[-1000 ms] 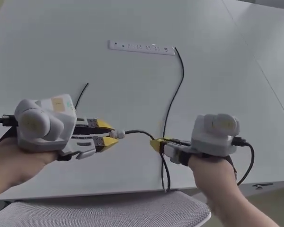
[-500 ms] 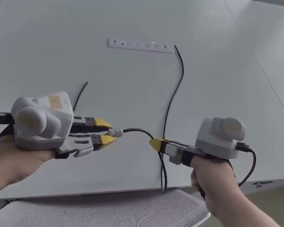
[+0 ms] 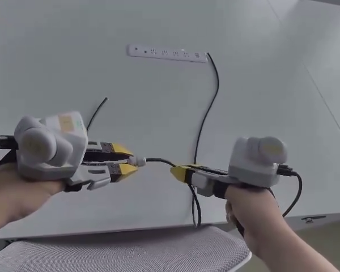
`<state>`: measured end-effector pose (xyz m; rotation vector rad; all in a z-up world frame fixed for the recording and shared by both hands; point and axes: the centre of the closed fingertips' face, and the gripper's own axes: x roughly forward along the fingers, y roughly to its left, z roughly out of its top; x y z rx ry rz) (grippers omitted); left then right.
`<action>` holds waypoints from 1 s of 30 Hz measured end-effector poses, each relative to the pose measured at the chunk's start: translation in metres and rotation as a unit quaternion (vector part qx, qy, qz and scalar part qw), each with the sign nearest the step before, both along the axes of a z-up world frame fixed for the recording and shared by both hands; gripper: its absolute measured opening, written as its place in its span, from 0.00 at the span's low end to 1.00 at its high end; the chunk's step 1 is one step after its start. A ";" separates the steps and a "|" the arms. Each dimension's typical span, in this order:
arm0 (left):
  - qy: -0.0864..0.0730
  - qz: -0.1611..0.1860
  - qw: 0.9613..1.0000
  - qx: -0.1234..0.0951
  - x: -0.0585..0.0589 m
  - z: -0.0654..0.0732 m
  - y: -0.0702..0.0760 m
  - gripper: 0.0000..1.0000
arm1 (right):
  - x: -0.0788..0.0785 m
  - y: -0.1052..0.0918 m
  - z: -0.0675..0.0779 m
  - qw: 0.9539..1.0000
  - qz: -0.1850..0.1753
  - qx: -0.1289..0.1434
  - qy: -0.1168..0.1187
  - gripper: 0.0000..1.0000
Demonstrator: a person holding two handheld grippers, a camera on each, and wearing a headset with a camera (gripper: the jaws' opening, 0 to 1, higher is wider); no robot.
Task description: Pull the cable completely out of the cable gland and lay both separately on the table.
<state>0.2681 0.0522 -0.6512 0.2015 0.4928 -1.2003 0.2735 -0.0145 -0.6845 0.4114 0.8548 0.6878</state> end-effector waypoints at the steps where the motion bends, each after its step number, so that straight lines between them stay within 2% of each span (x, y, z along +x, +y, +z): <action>1: -0.001 -0.001 1.000 -0.001 -0.001 0.001 -0.001 0.15 | -0.001 0.006 0.004 1.000 0.014 0.012 -0.010 0.13; 3: 0.001 -0.002 1.000 -0.004 -0.002 0.002 -0.003 0.15 | -0.001 0.010 0.009 0.999 0.024 0.008 -0.024 0.17; 4: 0.000 -0.004 1.000 -0.004 -0.002 0.002 -0.004 0.15 | -0.002 0.013 0.012 0.998 0.040 -0.009 -0.038 0.17; 5: 0.000 -0.006 1.000 -0.003 -0.003 0.002 -0.005 0.15 | -0.002 0.013 0.012 0.998 0.041 -0.011 -0.039 0.18; 7: -0.001 -0.008 1.000 -0.001 -0.004 0.002 -0.006 0.15 | 0.001 0.013 0.016 0.996 0.051 -0.040 -0.058 0.21; 8: -0.001 -0.010 1.000 -0.002 -0.005 0.003 -0.006 0.15 | 0.001 0.014 0.017 0.992 0.074 -0.070 -0.078 0.22; 9: -0.002 -0.011 1.000 -0.001 -0.005 0.003 -0.006 0.15 | 0.001 0.015 0.019 0.988 0.090 -0.089 -0.092 0.22; 10: -0.002 -0.012 1.000 0.000 -0.006 0.003 -0.006 0.15 | 0.001 0.018 0.022 0.980 0.116 -0.115 -0.112 0.22; 13: -0.005 -0.017 1.000 0.006 -0.007 0.001 -0.006 0.15 | -0.001 0.027 0.030 0.960 0.171 -0.163 -0.151 0.23; 14: -0.004 -0.018 1.000 0.006 -0.008 0.001 -0.007 0.15 | -0.001 0.030 0.032 0.947 0.197 -0.192 -0.169 0.23; 15: -0.004 -0.019 1.000 0.006 -0.008 0.001 -0.007 0.15 | 0.000 0.031 0.034 0.931 0.221 -0.223 -0.189 0.23; 16: -0.005 -0.018 1.000 0.007 -0.008 0.001 -0.007 0.15 | 0.001 0.033 0.036 0.920 0.236 -0.240 -0.201 0.23; 17: -0.004 -0.019 1.000 0.007 -0.009 0.001 -0.007 0.15 | 0.000 0.037 0.037 0.907 0.259 -0.256 -0.209 0.22; 18: -0.004 -0.019 1.000 0.008 -0.009 0.001 -0.008 0.15 | -0.001 0.038 0.036 0.900 0.272 -0.267 -0.211 0.22; 19: -0.004 -0.019 1.000 0.008 -0.010 0.001 -0.008 0.15 | -0.003 0.041 0.035 0.888 0.297 -0.278 -0.214 0.21; 20: -0.005 -0.020 1.000 0.008 -0.010 0.001 -0.008 0.15 | -0.007 0.042 0.033 0.883 0.314 -0.281 -0.205 0.19; 22: -0.004 -0.020 1.000 0.009 -0.010 0.001 -0.009 0.15 | -0.012 0.045 0.030 0.867 0.348 -0.292 -0.204 0.12; 24: -0.002 -0.020 1.000 0.010 -0.011 0.000 -0.010 0.15 | -0.010 0.047 0.030 0.851 0.361 -0.309 -0.225 0.10; 26: -0.003 -0.021 1.000 0.012 -0.011 0.000 -0.010 0.15 | -0.012 0.049 0.029 0.844 0.372 -0.315 -0.226 0.10; 27: -0.004 -0.021 1.000 0.012 -0.011 0.000 -0.010 0.15 | -0.013 0.049 0.027 0.837 0.381 -0.320 -0.227 0.10; 28: -0.003 -0.021 1.000 0.012 -0.012 0.000 -0.011 0.15 | -0.013 0.049 0.024 0.827 0.394 -0.329 -0.230 0.10; 29: -0.003 -0.021 1.000 0.014 -0.012 -0.001 -0.011 0.15 | -0.014 0.049 0.023 0.823 0.400 -0.332 -0.231 0.09; 30: -0.002 -0.021 1.000 0.015 -0.012 -0.001 -0.011 0.15 | -0.016 0.050 0.021 0.816 0.410 -0.334 -0.232 0.07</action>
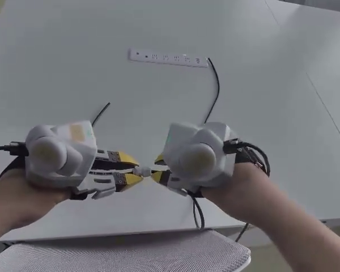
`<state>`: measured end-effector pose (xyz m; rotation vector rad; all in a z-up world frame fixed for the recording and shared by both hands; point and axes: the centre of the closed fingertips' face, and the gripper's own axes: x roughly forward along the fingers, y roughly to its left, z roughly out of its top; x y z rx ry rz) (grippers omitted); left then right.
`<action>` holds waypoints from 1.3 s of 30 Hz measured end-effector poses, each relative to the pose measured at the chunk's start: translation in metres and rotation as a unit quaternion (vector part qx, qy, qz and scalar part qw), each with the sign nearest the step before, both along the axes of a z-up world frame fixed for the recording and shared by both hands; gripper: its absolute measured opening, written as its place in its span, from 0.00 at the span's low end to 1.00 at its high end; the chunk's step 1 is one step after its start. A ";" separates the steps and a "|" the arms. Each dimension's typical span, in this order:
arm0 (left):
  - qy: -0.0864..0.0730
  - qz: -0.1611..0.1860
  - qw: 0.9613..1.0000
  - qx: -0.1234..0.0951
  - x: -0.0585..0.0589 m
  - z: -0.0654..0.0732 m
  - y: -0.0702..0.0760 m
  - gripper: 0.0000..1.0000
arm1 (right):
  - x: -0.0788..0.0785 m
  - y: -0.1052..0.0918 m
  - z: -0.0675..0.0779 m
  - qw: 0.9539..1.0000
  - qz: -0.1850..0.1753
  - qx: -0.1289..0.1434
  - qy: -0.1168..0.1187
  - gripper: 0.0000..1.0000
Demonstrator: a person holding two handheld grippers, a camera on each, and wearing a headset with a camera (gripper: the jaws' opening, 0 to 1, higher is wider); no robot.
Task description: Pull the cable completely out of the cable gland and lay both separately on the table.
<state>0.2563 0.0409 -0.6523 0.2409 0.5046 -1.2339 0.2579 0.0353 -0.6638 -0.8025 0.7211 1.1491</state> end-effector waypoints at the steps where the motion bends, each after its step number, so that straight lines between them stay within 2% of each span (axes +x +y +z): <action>1: 0.000 0.000 1.000 0.001 0.000 0.000 0.000 0.15 | -0.001 0.000 -0.001 1.000 0.009 -0.004 0.000 0.04; 2: 0.000 0.002 1.000 0.002 0.001 -0.001 0.000 0.15 | -0.004 0.002 -0.002 1.000 0.025 -0.009 -0.004 0.01; 5: -0.003 0.003 1.000 0.007 0.002 -0.002 0.000 0.15 | -0.001 0.002 -0.003 0.997 0.056 -0.022 -0.037 0.00; 8: 0.001 0.003 1.000 0.008 0.001 -0.004 0.000 0.15 | -0.002 0.000 -0.005 1.000 0.026 -0.007 -0.004 0.00; 12: 0.003 0.010 1.000 0.002 0.003 -0.002 -0.001 0.15 | 0.003 -0.002 -0.004 1.000 0.011 0.003 -0.007 0.00; 17: -0.001 0.006 1.000 0.007 0.005 -0.003 -0.002 0.15 | 0.005 -0.003 -0.006 1.000 0.001 0.010 -0.009 0.00; 20: -0.004 0.006 1.000 0.012 0.006 -0.003 0.000 0.15 | 0.008 -0.008 -0.010 1.000 -0.005 0.000 -0.012 0.00; 26: 0.002 0.015 1.000 0.004 0.010 -0.001 0.005 0.15 | 0.015 -0.020 -0.009 0.998 -0.051 0.020 -0.003 0.00; 29: 0.003 0.019 1.000 -0.002 0.011 0.000 0.006 0.15 | 0.018 -0.023 -0.008 0.995 -0.086 0.045 0.003 0.00; 31: -0.001 0.023 1.000 -0.001 0.013 0.001 0.006 0.15 | 0.020 -0.027 -0.009 0.994 -0.097 0.045 -0.003 0.00; 32: -0.001 0.023 1.000 -0.001 0.013 0.002 0.006 0.15 | 0.020 -0.028 -0.009 0.993 -0.107 0.053 0.003 0.00; 33: 0.001 0.024 1.000 -0.002 0.013 0.002 0.006 0.15 | 0.021 -0.028 -0.010 0.989 -0.128 0.070 0.015 0.00; 35: -0.002 0.025 1.000 0.000 0.014 0.002 0.007 0.15 | 0.026 -0.036 -0.011 0.985 -0.155 0.076 0.014 0.00; 36: -0.001 0.026 1.000 -0.002 0.014 0.002 0.008 0.15 | 0.026 -0.036 -0.011 0.983 -0.163 0.083 0.020 0.00; 37: -0.001 0.027 1.000 -0.002 0.015 0.003 0.008 0.15 | 0.027 -0.039 -0.012 0.976 -0.189 0.099 0.037 0.00; 39: -0.001 0.028 1.000 -0.002 0.014 0.003 0.008 0.15 | 0.029 -0.047 -0.015 0.971 -0.209 0.105 0.042 0.00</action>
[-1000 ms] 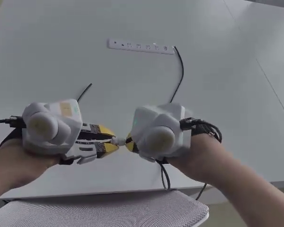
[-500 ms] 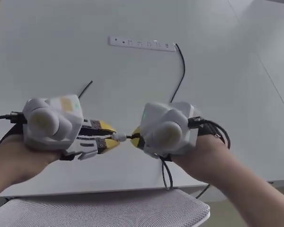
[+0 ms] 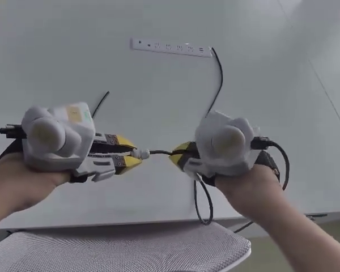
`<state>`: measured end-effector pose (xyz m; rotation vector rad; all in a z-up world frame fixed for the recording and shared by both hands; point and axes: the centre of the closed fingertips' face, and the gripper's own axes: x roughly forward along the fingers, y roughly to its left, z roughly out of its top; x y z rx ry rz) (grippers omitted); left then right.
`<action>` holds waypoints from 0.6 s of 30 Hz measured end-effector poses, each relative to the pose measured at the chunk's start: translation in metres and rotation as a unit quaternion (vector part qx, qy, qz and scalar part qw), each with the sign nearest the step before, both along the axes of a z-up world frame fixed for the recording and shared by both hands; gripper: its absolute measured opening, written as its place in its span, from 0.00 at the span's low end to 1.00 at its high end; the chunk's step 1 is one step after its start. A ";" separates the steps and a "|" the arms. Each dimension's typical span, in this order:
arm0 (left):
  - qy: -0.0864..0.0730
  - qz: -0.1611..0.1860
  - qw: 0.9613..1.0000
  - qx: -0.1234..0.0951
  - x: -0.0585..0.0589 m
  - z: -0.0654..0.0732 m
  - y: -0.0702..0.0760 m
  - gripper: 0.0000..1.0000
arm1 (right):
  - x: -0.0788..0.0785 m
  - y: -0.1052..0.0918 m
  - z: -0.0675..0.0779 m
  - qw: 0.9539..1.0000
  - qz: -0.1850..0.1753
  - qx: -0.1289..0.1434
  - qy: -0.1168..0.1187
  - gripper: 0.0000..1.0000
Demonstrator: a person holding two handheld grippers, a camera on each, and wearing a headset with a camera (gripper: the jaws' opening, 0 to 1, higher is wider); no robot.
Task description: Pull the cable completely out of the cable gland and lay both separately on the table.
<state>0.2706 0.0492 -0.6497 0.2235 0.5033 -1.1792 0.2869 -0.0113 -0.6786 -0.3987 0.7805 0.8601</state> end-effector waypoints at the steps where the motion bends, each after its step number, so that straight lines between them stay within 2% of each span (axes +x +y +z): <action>1: 0.000 0.000 1.000 0.000 -0.001 0.000 0.000 0.15 | -0.001 -0.001 -0.001 1.000 -0.009 0.007 0.008 0.00; 5: -0.001 -0.002 1.000 0.001 -0.004 0.000 -0.002 0.15 | -0.001 -0.008 -0.005 0.997 -0.055 0.043 0.032 0.00; 8: -0.001 -0.001 1.000 0.000 -0.006 0.000 -0.003 0.15 | 0.001 -0.015 -0.010 0.989 -0.105 0.078 0.062 0.00; 9: -0.002 0.000 1.000 -0.001 -0.006 0.001 -0.004 0.15 | 0.003 -0.018 -0.011 0.987 -0.121 0.088 0.063 0.00; 11: -0.001 0.001 1.000 -0.001 -0.007 0.001 -0.004 0.15 | 0.003 -0.024 -0.016 0.987 -0.125 0.075 0.062 0.00; 12: -0.002 0.000 1.000 -0.001 -0.007 0.001 -0.004 0.15 | 0.002 -0.025 -0.017 0.986 -0.129 0.078 0.066 0.00; 13: -0.001 -0.001 1.000 0.000 -0.008 0.000 -0.005 0.15 | 0.001 -0.026 -0.018 0.980 -0.152 0.098 0.080 0.00; 14: -0.001 -0.001 1.000 0.000 -0.009 0.000 -0.005 0.15 | 0.000 -0.027 -0.019 0.977 -0.161 0.104 0.089 0.00; 18: -0.001 -0.001 1.000 -0.001 -0.011 0.001 -0.007 0.15 | 0.003 -0.036 -0.024 0.974 -0.178 0.103 0.092 0.00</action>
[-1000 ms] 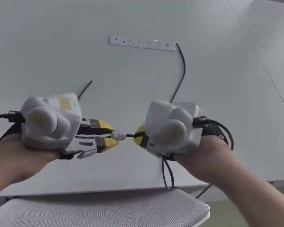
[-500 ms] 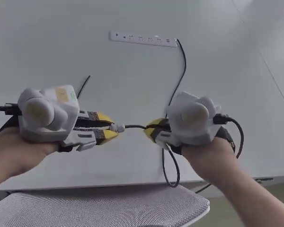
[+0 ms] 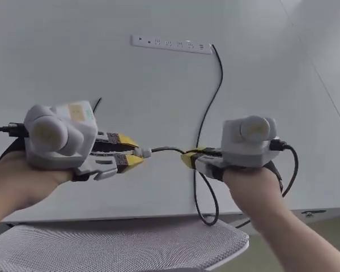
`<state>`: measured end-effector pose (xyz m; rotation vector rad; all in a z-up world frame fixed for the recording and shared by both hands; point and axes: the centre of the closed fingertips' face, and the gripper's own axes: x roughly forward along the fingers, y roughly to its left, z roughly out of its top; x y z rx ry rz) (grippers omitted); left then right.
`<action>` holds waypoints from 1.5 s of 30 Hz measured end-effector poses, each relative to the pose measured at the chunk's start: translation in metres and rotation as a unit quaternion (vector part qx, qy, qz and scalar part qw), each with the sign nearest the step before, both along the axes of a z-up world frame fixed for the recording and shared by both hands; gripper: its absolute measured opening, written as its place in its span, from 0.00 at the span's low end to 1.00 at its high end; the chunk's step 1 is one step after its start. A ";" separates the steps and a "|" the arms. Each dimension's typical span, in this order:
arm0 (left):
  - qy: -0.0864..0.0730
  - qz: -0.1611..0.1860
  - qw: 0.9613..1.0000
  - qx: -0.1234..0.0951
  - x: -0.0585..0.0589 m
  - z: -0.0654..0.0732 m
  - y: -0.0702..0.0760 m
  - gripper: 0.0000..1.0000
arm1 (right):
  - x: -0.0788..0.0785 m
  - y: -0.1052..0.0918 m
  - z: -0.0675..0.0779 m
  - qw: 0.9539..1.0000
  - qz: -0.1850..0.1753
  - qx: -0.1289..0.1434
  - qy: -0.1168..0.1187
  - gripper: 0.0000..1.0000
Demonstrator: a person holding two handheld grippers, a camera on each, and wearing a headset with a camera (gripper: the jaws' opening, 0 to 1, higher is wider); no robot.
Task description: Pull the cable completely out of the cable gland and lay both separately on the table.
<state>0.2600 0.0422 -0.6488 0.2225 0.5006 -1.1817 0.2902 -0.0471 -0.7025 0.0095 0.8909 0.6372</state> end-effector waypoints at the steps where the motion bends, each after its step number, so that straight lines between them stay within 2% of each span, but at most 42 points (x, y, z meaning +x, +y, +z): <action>1: 0.001 0.000 1.000 -0.001 0.000 0.000 -0.001 0.15 | 0.001 -0.001 -0.001 1.000 -0.004 0.002 0.002 0.00; 3: 0.000 0.000 1.000 0.000 -0.001 0.000 -0.002 0.15 | 0.001 0.000 0.000 1.000 -0.003 0.003 0.001 0.01; 4: -0.001 0.001 1.000 0.001 -0.001 0.000 -0.002 0.15 | 0.002 -0.001 0.002 1.000 0.012 -0.010 -0.015 0.01; 5: -0.001 0.002 1.000 0.001 0.000 0.000 -0.002 0.15 | 0.001 0.000 0.003 1.000 0.015 -0.013 -0.019 0.01; 6: 0.000 0.003 1.000 0.001 0.000 0.000 -0.001 0.15 | 0.000 0.000 0.004 1.000 0.018 -0.012 -0.018 0.02; 10: 0.007 0.008 1.000 -0.003 0.001 0.001 0.001 0.15 | 0.002 -0.001 0.008 0.999 0.024 -0.011 -0.038 0.03; 13: 0.007 0.006 1.000 0.001 0.001 -0.001 0.002 0.15 | 0.000 -0.001 0.007 0.999 0.030 -0.014 -0.039 0.03; 16: 0.014 0.007 1.000 0.003 0.000 -0.003 0.002 0.15 | -0.002 -0.001 0.005 0.998 0.038 -0.021 -0.041 0.04; 21: 0.019 0.000 1.000 0.005 -0.002 -0.005 0.002 0.15 | -0.007 0.009 0.012 0.997 0.059 -0.012 -0.046 0.13; 24: 0.017 -0.002 1.000 0.004 -0.001 -0.004 0.001 0.15 | -0.013 0.013 0.016 0.993 0.090 -0.037 -0.059 0.17; 28: 0.017 -0.004 1.000 0.005 0.000 -0.004 0.000 0.15 | -0.019 0.026 0.028 0.982 0.147 -0.073 -0.093 0.21; 32: 0.015 -0.006 1.000 0.006 0.000 -0.003 -0.001 0.15 | -0.016 0.043 0.041 0.966 0.190 -0.114 -0.134 0.23; 35: 0.015 -0.007 1.000 0.006 0.000 -0.003 -0.002 0.15 | -0.018 0.059 0.045 0.954 0.232 -0.123 -0.146 0.21; 36: 0.013 -0.008 1.000 0.007 0.000 -0.003 -0.002 0.15 | -0.017 0.065 0.047 0.948 0.245 -0.129 -0.159 0.21; 38: 0.013 -0.009 1.000 0.007 -0.001 -0.003 -0.003 0.15 | -0.019 0.071 0.047 0.941 0.264 -0.135 -0.163 0.20; 40: 0.011 -0.010 1.000 0.008 -0.001 -0.004 -0.003 0.15 | -0.018 0.074 0.045 0.937 0.273 -0.144 -0.163 0.18; 45: 0.011 -0.007 1.000 0.006 0.001 -0.004 -0.002 0.15 | -0.017 0.074 0.043 0.933 0.283 -0.151 -0.161 0.11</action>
